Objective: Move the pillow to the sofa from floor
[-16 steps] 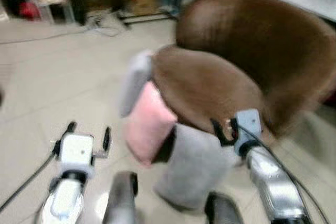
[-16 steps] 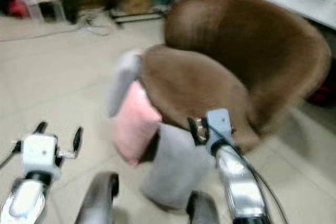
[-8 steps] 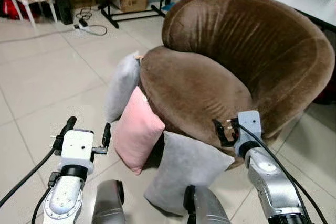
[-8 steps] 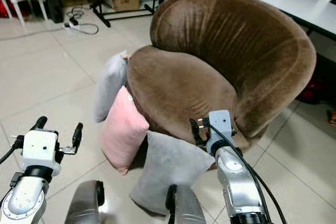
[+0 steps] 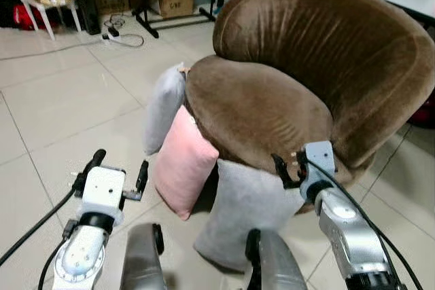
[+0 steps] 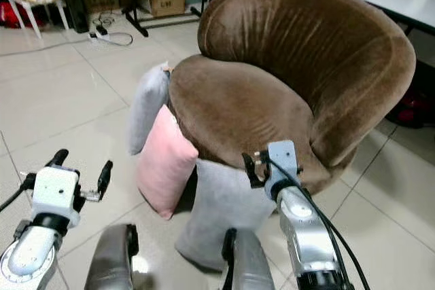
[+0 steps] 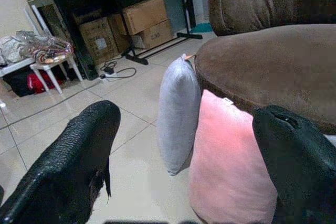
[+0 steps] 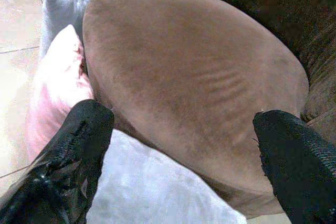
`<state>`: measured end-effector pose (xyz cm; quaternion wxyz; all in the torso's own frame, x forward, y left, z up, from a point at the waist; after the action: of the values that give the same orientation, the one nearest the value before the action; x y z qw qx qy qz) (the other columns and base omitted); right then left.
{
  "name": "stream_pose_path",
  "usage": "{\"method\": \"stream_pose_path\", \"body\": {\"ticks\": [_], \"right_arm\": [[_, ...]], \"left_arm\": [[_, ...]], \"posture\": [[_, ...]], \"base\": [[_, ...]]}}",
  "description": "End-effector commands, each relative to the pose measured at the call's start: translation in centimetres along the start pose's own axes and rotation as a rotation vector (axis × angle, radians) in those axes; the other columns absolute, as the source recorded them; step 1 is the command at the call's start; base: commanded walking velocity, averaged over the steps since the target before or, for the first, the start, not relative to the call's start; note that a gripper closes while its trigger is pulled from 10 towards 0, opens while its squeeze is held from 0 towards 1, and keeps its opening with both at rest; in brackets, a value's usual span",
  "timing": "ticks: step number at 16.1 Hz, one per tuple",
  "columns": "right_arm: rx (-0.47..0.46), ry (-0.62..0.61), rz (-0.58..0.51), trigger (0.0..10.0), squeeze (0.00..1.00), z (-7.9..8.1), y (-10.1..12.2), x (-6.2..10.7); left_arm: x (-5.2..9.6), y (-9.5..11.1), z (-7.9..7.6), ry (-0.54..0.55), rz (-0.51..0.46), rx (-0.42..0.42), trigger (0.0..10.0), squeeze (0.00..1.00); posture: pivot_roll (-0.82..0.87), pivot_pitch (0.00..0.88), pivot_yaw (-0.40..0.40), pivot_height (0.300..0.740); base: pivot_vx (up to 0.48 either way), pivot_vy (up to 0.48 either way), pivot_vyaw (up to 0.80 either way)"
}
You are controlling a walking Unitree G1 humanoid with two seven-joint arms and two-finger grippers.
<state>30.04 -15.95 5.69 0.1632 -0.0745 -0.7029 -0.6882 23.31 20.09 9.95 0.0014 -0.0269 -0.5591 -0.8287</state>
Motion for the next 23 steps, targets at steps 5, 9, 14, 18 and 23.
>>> {"method": "stream_pose_path", "body": {"ticks": [5,9,14,18,23], "right_arm": [[-0.001,0.082,0.029,10.0,0.61,1.2,0.0,-1.0],[0.040,0.123,0.033,10.0,1.00,1.6,0.5,-3.0],[0.131,0.138,0.092,10.0,1.00,1.7,0.4,-5.6],[0.178,0.123,0.116,10.0,1.00,2.4,1.3,-7.5],[0.205,0.089,0.145,10.0,0.00,2.7,0.7,-7.8]], "left_arm": [[0.0,-0.1,-0.2,-0.052,-0.001,0.001,10.0,0.00],[0.0,0.3,-0.9,-0.196,-0.022,-0.016,10.0,0.00],[1.2,0.7,-1.6,-0.380,-0.021,-0.069,10.0,0.00],[2.6,0.9,-1.0,-0.498,0.002,-0.119,10.0,0.00],[5.2,2.0,-0.9,-0.594,0.026,-0.135,10.0,0.00]], "posture": [[0.08,0.002,-0.107,0.517],[0.09,0.043,-0.107,0.517],[0.12,0.131,-0.063,0.517],[0.13,0.251,-0.033,0.517],[0.15,0.334,-0.036,0.517]], "base": [[0.000,0.000,0.00],[0.000,0.000,0.00],[0.000,0.000,0.00],[0.000,0.000,0.00],[0.000,0.000,0.00]]}}
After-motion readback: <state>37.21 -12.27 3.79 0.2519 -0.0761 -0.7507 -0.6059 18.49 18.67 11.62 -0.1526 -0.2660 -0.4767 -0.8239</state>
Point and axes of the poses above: a point about 5 cm out from each wrist's last joint towards the gripper, its own x axis pointing back from the gripper into the wrist, its own y axis along the axis of the wrist's last joint, z = x × y, the point moved 3 cm from there along -x, pointing out of the wrist towards the gripper, and after that the axes turned 3 degrees about -x, right-handed, at the moved point
